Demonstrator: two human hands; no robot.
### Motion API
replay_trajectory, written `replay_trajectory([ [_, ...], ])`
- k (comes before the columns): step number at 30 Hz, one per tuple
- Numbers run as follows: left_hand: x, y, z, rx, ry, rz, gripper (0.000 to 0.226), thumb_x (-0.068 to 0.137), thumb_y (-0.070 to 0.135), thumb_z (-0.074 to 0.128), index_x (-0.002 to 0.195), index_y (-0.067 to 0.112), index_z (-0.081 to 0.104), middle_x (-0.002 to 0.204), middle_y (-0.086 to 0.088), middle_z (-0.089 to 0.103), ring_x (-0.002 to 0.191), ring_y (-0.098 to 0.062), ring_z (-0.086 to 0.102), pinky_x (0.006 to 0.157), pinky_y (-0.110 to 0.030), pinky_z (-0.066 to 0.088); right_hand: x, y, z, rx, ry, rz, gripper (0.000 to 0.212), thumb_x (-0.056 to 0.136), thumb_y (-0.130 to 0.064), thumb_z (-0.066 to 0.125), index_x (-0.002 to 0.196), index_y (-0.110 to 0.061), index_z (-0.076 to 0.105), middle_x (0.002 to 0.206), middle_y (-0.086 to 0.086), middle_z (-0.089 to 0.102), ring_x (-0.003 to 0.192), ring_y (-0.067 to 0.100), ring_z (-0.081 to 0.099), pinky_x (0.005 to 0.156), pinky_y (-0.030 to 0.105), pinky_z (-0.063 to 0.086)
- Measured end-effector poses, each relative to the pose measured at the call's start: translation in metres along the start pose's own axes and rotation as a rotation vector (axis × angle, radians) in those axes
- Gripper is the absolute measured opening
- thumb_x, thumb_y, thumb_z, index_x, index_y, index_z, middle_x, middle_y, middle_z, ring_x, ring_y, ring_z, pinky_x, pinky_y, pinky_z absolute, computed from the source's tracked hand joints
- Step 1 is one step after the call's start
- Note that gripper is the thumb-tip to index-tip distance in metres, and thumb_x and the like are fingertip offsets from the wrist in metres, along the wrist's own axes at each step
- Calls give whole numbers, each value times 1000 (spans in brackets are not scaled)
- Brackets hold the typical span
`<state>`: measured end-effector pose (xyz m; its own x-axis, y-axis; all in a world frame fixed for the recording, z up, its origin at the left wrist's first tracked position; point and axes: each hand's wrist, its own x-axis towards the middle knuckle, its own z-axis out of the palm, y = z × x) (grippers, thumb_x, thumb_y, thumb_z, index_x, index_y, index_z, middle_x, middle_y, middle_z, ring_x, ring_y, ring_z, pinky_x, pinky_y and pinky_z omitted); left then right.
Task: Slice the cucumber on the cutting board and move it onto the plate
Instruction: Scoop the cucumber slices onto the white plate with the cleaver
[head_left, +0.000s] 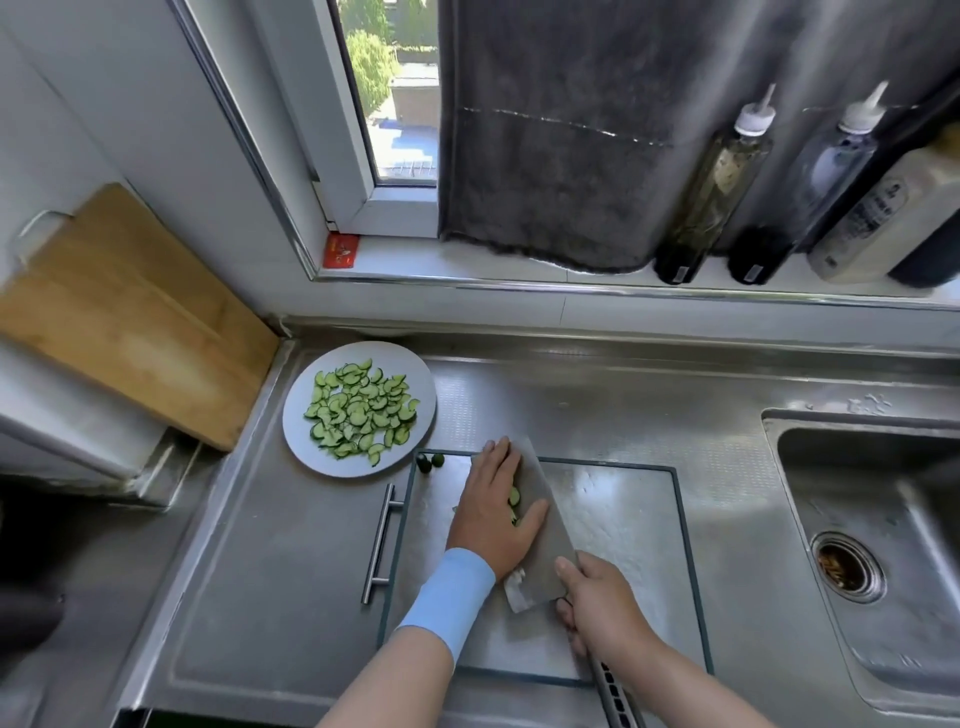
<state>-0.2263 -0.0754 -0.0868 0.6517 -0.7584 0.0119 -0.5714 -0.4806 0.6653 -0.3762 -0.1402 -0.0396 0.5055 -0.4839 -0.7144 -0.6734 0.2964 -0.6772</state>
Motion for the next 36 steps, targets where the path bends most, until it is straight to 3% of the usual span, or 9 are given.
replay_trajectory([
  [10, 64, -44, -109, 74, 148, 103, 73, 86, 54, 46, 146, 13, 38, 154, 1, 29, 144, -14, 18, 119, -32, 15, 21, -97, 77, 16, 3, -143, 27, 104, -17, 45, 79, -9, 53, 49, 0, 41, 42, 15, 39, 43, 26, 30],
  [15, 102, -89, -150, 111, 116, 84, 71, 88, 52, 44, 148, 14, 34, 157, 3, 24, 146, -12, 13, 118, -24, 7, 58, -140, 126, 2, 10, -166, 26, 102, -19, 47, 78, -11, 53, 45, -4, 43, 45, 16, 46, 50, 32, 35],
  [19, 128, -123, -162, 122, 46, 54, 63, 96, 44, 43, 151, 17, 27, 159, 6, 17, 146, -10, 8, 119, -27, 7, 89, -163, 152, -122, 83, -166, 30, 99, -25, 50, 76, -8, 59, 52, -1, 55, 59, 25, 60, 56, 35, 42],
  [24, 140, -167, -157, 136, 29, 37, 46, 101, 22, 40, 146, 14, 39, 155, 4, 30, 143, -13, 24, 116, -17, 9, 110, -175, 167, -306, 126, -143, 36, 98, -31, 46, 85, -4, 66, 80, 13, 70, 79, 31, 67, 63, 32, 43],
  [27, 135, -190, -156, 153, 38, 20, 43, 100, 17, 42, 142, 11, 45, 150, 0, 38, 140, -14, 30, 109, -6, 1, 114, -177, 166, -356, 162, -139, 36, 99, -29, 44, 78, -6, 63, 75, 10, 68, 73, 27, 64, 60, 31, 42],
  [29, 131, -202, -157, 137, 61, -16, 40, 98, 13, 45, 138, 10, 51, 146, -3, 46, 137, -18, 37, 110, -9, 7, 115, -177, 165, -379, 171, -137, 36, 99, -29, 43, 74, -10, 60, 65, 6, 62, 62, 26, 61, 56, 30, 42],
  [32, 124, -202, -160, 101, 143, -28, 41, 96, 18, 44, 136, 11, 53, 142, -3, 50, 135, -18, 40, 113, -18, 16, 117, -177, 165, -416, 179, -133, 35, 99, -29, 42, 81, -4, 59, 63, 5, 57, 56, 26, 59, 52, 29, 43],
  [36, 110, -192, -151, 183, 88, 212, 48, 97, 31, 36, 142, 16, 46, 150, 5, 37, 142, -9, 27, 115, -26, 21, 119, -179, 169, -423, 206, -153, 36, 100, -29, 44, 81, -5, 62, 70, 8, 65, 65, 27, 64, 56, 31, 48],
])
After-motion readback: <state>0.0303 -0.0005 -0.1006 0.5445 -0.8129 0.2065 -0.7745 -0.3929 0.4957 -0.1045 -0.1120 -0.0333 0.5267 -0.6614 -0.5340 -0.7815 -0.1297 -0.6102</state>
